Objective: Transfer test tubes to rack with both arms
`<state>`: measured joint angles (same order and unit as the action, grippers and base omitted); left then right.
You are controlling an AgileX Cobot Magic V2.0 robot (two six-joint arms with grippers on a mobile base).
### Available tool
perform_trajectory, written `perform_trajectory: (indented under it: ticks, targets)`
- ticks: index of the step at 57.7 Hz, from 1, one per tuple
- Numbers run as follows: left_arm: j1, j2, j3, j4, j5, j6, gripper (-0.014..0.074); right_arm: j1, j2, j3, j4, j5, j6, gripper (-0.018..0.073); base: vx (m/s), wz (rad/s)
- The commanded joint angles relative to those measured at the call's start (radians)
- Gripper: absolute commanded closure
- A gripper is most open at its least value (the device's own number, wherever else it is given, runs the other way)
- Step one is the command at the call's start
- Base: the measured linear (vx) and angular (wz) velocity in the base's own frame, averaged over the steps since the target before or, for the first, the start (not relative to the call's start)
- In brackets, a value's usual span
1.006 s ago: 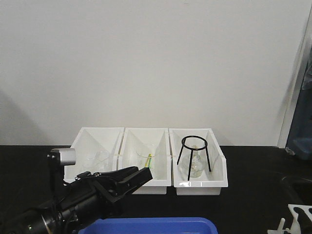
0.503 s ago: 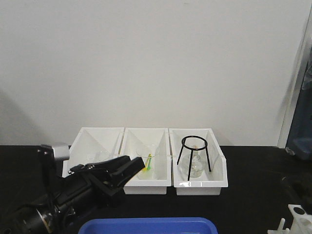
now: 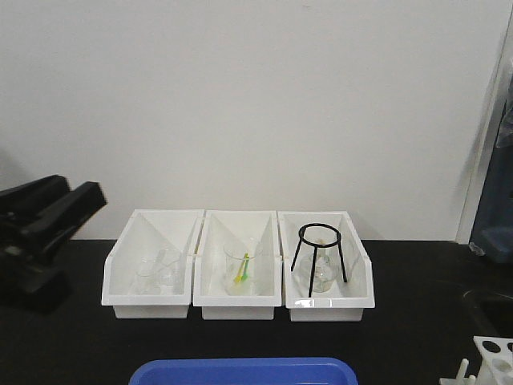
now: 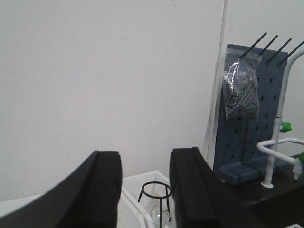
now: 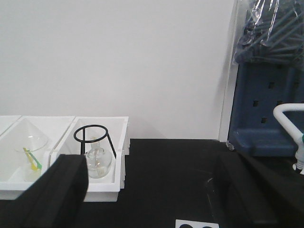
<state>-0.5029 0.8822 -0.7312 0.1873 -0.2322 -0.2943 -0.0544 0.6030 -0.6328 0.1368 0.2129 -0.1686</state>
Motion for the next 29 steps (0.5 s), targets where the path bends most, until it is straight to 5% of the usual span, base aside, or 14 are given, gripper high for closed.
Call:
perform_trajectory:
  ticks: [1,11,29]
  targets:
    - [-0.001,-0.089,-0.034,-0.008,0.086,0.008,0.0204,-0.006,-0.007,-0.036,-0.006,-0.072,-0.007,-0.0024,0.0,0.0]
    - [-0.001,-0.195,-0.034,-0.006,0.196,0.007,0.0204,-0.006,-0.008,-0.036,-0.006,-0.071,-0.007,-0.0024,0.0,0.0]
    - [-0.001,-0.22,-0.034,-0.006,0.207,0.007,0.0204,-0.006,-0.008,-0.036,-0.006,-0.071,-0.007,-0.0024,0.0,0.0]
